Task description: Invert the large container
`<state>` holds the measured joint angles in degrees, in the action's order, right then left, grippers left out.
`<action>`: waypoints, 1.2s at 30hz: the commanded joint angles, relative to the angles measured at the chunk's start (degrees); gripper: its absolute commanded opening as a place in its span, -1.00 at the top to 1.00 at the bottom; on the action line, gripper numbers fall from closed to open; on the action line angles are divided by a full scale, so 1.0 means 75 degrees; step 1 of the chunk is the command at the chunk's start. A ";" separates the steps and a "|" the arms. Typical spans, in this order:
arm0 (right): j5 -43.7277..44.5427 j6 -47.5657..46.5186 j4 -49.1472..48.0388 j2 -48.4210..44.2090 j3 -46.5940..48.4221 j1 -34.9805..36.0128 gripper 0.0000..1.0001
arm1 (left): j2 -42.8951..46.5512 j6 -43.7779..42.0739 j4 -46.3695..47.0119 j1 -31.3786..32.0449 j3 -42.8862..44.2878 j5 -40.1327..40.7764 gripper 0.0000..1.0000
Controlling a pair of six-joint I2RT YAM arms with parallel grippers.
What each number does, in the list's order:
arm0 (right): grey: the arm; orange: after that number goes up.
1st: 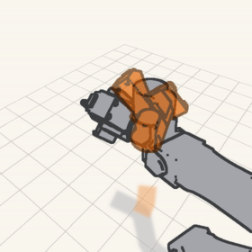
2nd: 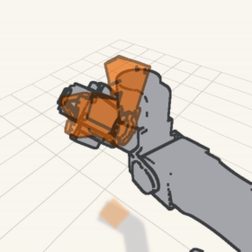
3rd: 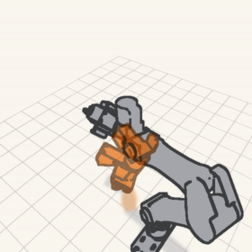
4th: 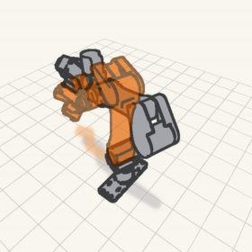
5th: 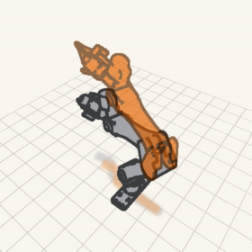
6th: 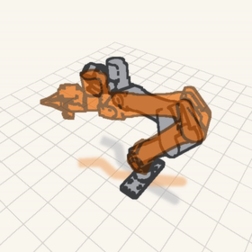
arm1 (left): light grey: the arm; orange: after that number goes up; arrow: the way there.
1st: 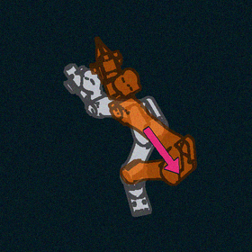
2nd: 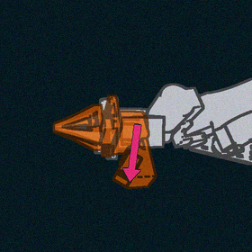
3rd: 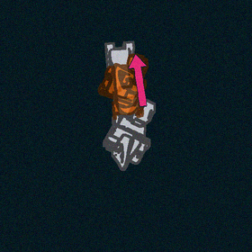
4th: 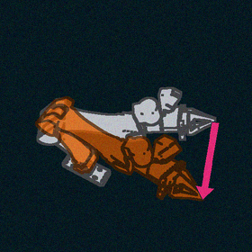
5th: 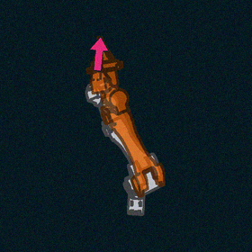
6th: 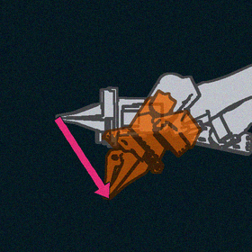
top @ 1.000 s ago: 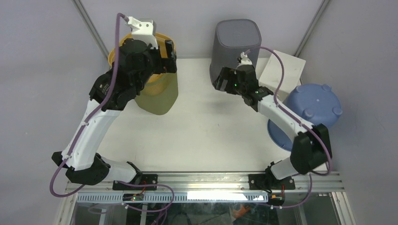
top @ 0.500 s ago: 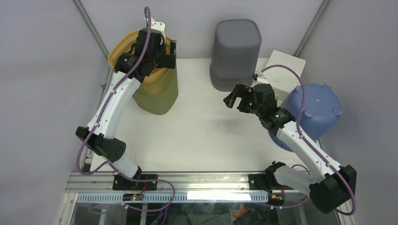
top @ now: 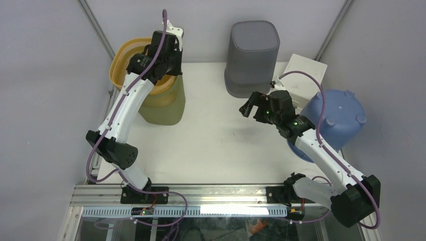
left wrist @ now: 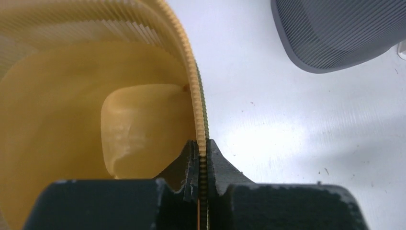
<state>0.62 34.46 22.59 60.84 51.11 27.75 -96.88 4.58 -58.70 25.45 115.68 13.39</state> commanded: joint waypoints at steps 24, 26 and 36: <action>-0.1175 0.2315 0.0092 0.2271 0.4441 0.2487 -0.99 | 0.1679 0.2490 0.2116 0.0966 -0.1076 -0.2204 1.00; -0.1132 0.2374 0.0038 0.2283 0.4483 0.2555 -0.99 | 0.1686 0.2526 0.2178 0.0974 -0.1136 -0.2225 1.00; -0.0164 0.2616 0.0406 0.2730 0.5209 0.2614 -0.99 | 0.1704 0.2634 0.2364 0.1046 -0.1232 -0.2461 1.00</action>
<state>-3.79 52.93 26.68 79.35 84.64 47.16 -86.11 20.95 -47.70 32.97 106.56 -1.72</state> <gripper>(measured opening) 0.993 0.043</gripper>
